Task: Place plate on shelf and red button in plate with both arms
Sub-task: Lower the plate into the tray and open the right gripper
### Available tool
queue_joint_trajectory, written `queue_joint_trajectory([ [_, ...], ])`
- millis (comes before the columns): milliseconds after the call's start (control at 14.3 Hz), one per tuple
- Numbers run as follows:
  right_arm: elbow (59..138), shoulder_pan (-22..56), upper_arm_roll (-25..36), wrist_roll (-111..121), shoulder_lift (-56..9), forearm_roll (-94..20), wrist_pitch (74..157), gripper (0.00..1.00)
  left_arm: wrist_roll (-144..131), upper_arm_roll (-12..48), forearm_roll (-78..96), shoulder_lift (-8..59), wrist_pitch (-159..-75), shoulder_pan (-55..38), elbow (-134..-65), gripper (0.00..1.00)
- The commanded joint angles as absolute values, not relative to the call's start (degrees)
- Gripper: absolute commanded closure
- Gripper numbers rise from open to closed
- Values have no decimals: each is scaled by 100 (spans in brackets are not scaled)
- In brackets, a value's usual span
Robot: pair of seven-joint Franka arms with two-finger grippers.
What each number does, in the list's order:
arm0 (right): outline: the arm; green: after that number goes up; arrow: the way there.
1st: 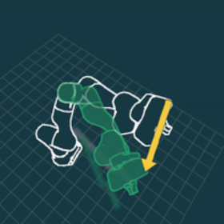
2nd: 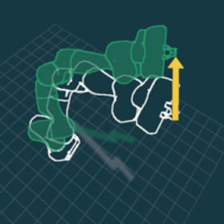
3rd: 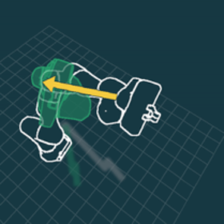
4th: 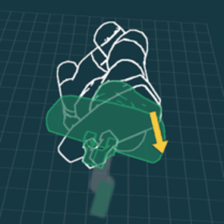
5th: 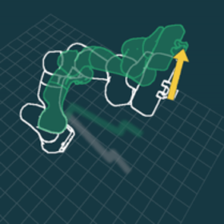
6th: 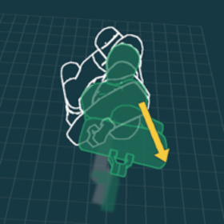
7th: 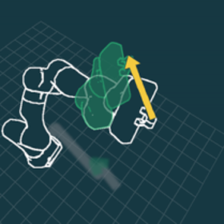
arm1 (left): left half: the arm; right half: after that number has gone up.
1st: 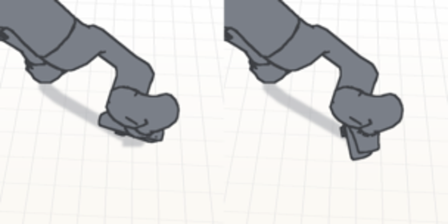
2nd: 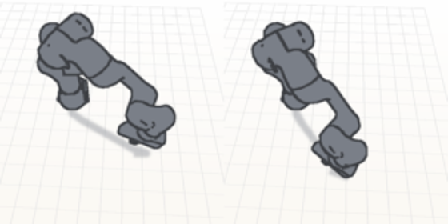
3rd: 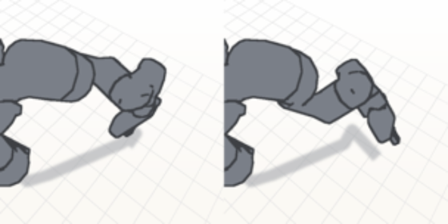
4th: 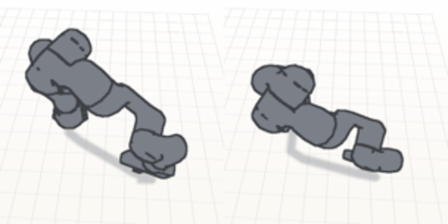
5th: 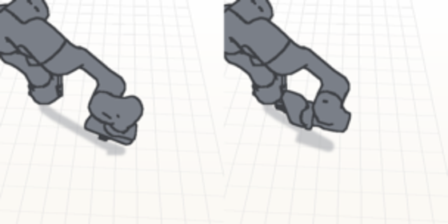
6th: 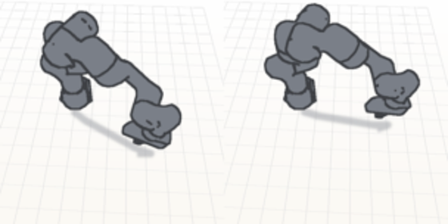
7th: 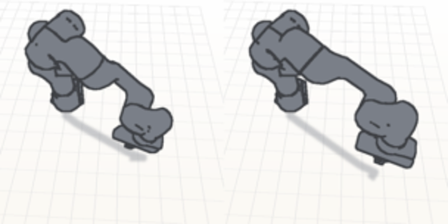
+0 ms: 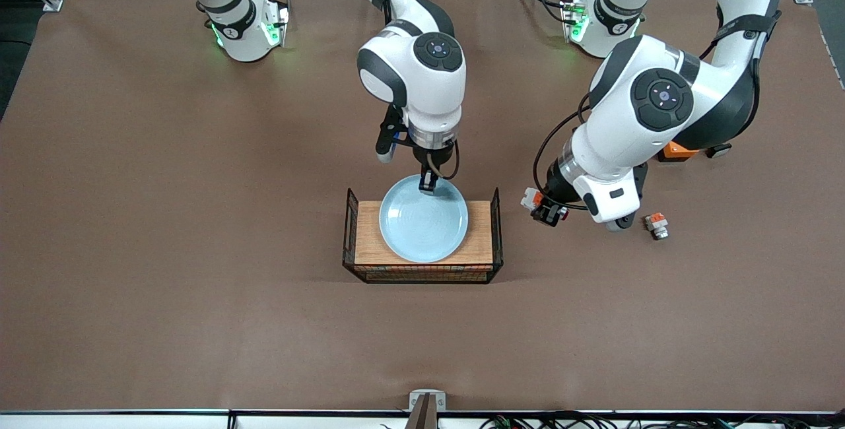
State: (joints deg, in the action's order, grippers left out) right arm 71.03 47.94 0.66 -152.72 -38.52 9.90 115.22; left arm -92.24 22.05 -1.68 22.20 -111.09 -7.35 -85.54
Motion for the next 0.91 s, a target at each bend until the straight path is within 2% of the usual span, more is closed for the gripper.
queue_joint_trajectory([
  [0,6864,4860,123,-15434,-3973,1134,11487,0,-9343,2206,-316,2329,-11109,-773,-8411,62],
  [698,6619,4685,71,-14847,-3990,1055,11356,0,-9535,2241,-308,2355,-11118,-887,-8402,62],
  [837,6522,4518,62,-14120,-3964,610,11137,0,-9834,2232,-325,2355,-11118,-1001,-8402,62],
])
